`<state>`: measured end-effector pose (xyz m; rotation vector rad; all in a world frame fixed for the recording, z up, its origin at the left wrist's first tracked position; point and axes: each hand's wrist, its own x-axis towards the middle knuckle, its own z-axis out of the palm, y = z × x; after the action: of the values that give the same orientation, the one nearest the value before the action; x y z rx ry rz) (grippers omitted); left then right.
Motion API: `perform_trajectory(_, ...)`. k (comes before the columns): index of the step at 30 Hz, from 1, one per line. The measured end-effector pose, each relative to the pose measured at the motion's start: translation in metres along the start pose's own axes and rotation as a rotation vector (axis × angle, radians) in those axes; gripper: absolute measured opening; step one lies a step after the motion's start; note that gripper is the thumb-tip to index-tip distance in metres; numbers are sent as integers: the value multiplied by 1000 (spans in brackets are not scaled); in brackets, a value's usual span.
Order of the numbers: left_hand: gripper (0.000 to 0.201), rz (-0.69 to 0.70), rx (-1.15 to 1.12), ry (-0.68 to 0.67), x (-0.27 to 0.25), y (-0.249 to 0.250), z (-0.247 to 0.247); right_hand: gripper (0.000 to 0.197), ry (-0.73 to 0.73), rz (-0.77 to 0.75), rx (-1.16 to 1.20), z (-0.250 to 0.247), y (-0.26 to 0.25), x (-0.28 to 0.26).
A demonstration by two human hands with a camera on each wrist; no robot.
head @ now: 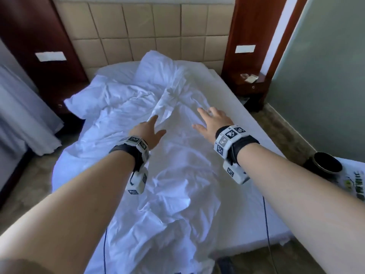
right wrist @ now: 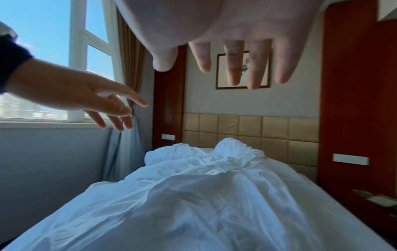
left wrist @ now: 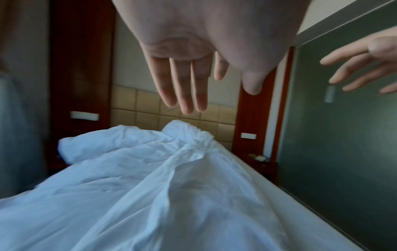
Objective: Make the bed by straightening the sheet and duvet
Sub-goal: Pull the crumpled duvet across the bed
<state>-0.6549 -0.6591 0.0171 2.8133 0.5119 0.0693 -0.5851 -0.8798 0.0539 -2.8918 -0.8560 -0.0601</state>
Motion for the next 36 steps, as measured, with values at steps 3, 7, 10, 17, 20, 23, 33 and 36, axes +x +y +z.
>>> perform_trajectory(3, 68, -201, -33, -4, -9, -43, 11, 62, -57, -106, 41, 26, -20, 31)
perform_trajectory(7, 77, -369, -85, -46, -18, -88, 47, 62, -161, -207, 86, 77, -48, 66)
perform_trajectory(10, 86, -451, -130, -82, -3, -104, 82, 61, -220, -240, 95, 115, -59, 89)
perform_trajectory(17, 118, -555, -156, -169, 62, -120, 175, 64, -284, -260, 34, 182, -50, 144)
perform_trajectory(20, 126, -580, -104, -156, 82, -130, 200, 66, -298, -299, 43, 203, -56, 165)
perform_trajectory(23, 128, -589, -140, -164, 92, -144, 215, 66, -301, -367, 29, 222, -71, 183)
perform_trajectory(33, 117, -599, -193, -209, 91, -162, 236, 67, -362, -428, 43, 274, -102, 202)
perform_trajectory(36, 113, -576, -275, -219, 89, -155, 236, 67, -345, -440, 27, 270, -94, 199)
